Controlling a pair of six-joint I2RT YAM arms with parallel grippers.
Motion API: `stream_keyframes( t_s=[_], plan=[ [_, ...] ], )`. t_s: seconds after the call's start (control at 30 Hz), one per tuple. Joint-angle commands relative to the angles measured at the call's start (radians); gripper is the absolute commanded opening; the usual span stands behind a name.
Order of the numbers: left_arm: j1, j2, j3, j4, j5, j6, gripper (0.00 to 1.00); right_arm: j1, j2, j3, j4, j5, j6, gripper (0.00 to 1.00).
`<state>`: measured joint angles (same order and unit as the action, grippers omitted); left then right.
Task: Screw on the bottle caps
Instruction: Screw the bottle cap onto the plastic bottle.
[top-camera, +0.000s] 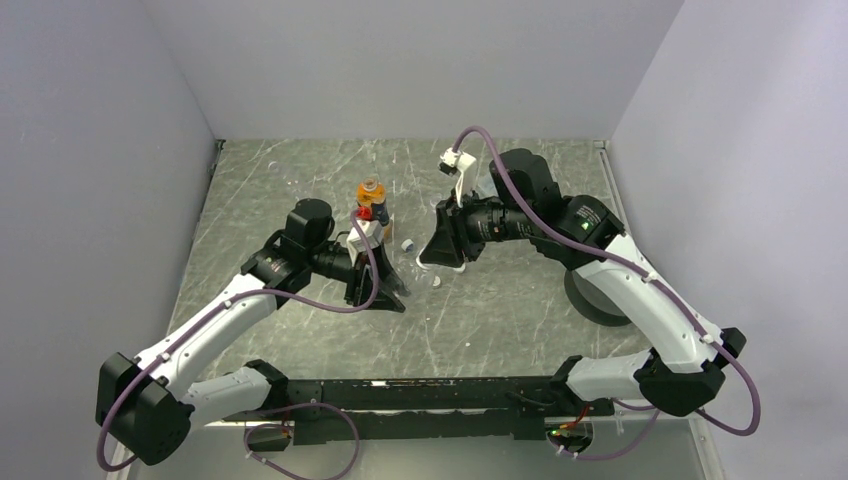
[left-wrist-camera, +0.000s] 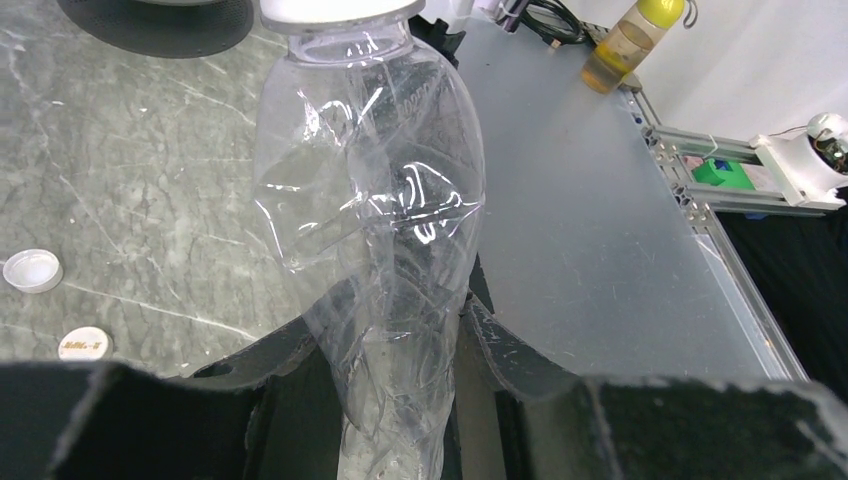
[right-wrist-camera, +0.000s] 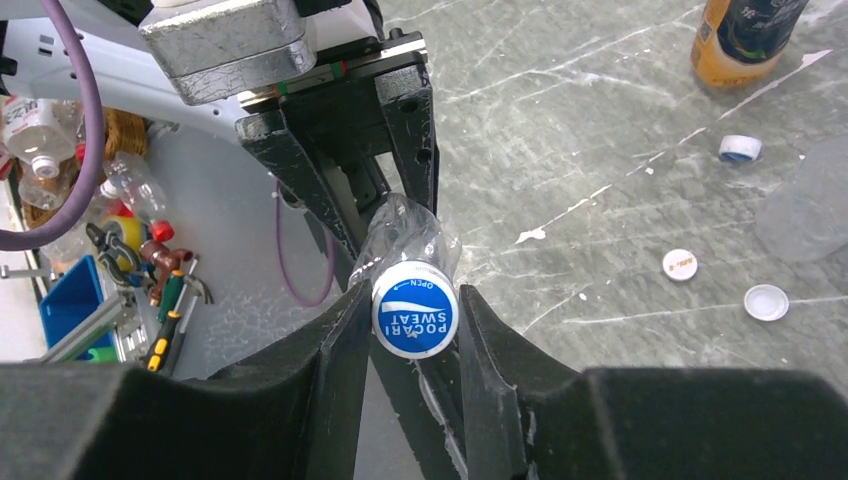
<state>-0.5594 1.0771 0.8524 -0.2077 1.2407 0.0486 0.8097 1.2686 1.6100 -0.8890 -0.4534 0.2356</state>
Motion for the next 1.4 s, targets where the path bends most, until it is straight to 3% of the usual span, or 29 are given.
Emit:
stream_keyframes(
  t_s=[0.0, 0.13, 0.23, 0.37, 0.53, 0.73, 0.77, 0.8, 0.93, 1.03, 1.17, 1.37],
  plan=[
    [0.005, -0.021, 0.025, 0.021, -0.049, 0.014, 0.0, 0.003, -0.004, 0.04, -0.003, 0.011, 0.009, 0.29],
    [0.004, -0.028, 0.059, 0.008, -0.243, 0.017, 0.0, 0.003, 0.043, 0.085, -0.068, 0.095, 0.058, 0.18],
    [0.003, -0.028, 0.088, -0.007, -0.462, 0.035, 0.0, 0.003, 0.131, 0.169, -0.158, 0.196, 0.15, 0.0],
    [-0.002, -0.032, 0.11, 0.009, -0.661, 0.054, 0.0, 0.008, 0.247, 0.259, -0.241, 0.346, 0.26, 0.0],
    [-0.059, -0.033, 0.114, 0.076, -0.858, 0.069, 0.0, 0.011, 0.312, 0.299, -0.211, 0.434, 0.373, 0.0],
    [-0.126, -0.024, 0.109, 0.056, -0.94, 0.107, 0.0, 0.01, 0.3, 0.296, -0.142, 0.452, 0.42, 0.0],
    [-0.127, -0.027, 0.105, 0.045, -0.936, 0.108, 0.0, 0.01, 0.3, 0.303, -0.144, 0.45, 0.416, 0.0],
    [-0.127, -0.032, 0.1, 0.033, -0.928, 0.11, 0.0, 0.009, 0.296, 0.31, -0.147, 0.45, 0.412, 0.06],
    [-0.125, -0.06, 0.08, -0.022, -0.807, 0.121, 0.0, 0.002, 0.241, 0.3, -0.128, 0.45, 0.355, 0.6],
    [-0.107, -0.074, 0.077, -0.091, -0.623, 0.14, 0.0, -0.034, 0.174, 0.278, -0.117, 0.421, 0.283, 0.94],
    [-0.047, -0.083, 0.069, -0.132, -0.299, 0.145, 0.0, -0.074, 0.042, 0.183, -0.032, 0.28, 0.142, 1.0],
    [-0.008, -0.087, 0.048, -0.116, 0.049, 0.099, 0.0, -0.076, -0.115, -0.006, 0.034, -0.061, -0.016, 0.92]
  ],
)
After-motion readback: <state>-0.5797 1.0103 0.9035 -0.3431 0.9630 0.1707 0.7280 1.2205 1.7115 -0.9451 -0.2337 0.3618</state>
